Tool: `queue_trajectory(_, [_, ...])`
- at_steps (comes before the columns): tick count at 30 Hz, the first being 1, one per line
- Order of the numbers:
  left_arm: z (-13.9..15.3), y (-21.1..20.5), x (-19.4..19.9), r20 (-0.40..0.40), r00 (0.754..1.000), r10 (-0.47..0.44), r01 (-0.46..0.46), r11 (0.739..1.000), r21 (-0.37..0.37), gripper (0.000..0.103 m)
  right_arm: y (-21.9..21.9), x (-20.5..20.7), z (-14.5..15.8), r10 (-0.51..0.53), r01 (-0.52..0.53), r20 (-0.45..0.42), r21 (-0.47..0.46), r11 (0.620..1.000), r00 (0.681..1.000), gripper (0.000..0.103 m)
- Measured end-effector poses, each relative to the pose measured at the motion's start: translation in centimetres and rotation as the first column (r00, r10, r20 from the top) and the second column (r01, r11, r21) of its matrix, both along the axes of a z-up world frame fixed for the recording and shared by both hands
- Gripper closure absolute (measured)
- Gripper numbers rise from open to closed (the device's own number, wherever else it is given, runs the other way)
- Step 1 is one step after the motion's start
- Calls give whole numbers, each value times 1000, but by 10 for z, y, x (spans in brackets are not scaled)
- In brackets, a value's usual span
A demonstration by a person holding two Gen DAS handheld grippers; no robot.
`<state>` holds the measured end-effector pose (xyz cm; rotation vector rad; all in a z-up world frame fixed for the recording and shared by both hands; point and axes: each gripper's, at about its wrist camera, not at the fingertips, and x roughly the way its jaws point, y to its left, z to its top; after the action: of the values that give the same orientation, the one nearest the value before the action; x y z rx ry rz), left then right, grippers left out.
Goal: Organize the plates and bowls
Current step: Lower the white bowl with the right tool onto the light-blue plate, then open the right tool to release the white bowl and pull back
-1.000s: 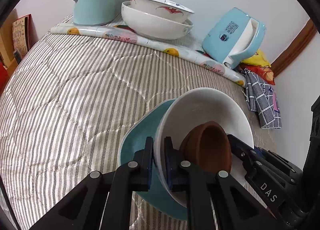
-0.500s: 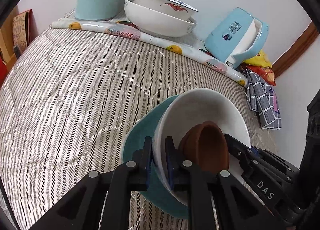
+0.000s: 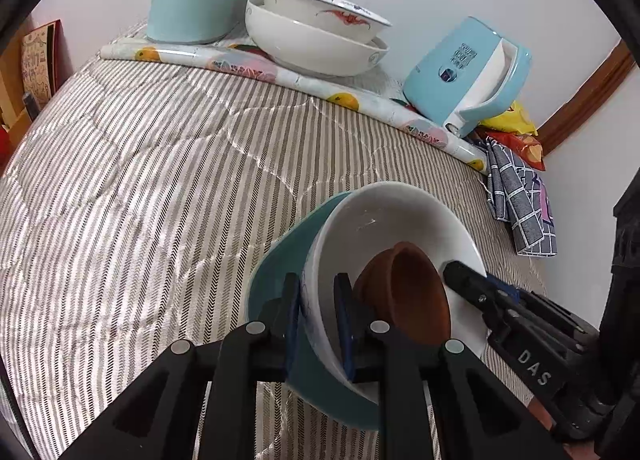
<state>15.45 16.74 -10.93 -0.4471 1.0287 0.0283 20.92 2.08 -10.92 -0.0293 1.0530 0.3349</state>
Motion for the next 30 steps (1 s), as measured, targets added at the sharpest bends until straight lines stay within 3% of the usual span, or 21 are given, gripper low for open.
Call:
queue_trajectory(11, [14,0,-12,18,1000,3,-3,1000,17,72,-6,-10,7,12,-12,6,11,1000,1000,91])
queue_trajectory(17, [30,-6,-27,50,999,5,-8,998,60,64,-11,-24,18,27,-27,39,-2,1000,999,86])
queue_trajectory(22, [47,-19,-39,81,997,-2,-5,996,90,52,-27,-40,37,5,-5,90,0,1000,996,65])
queue_trajectory(25, [58,-34,-48,106,994,-20,8,994,110,51,-44,-55,50,-16,17,132,-3,1000,991,56])
queue_trajectory(30, [77,-65,-64,153,987,-43,17,986,165,38,-77,-74,68,-68,68,168,9,998,983,50])
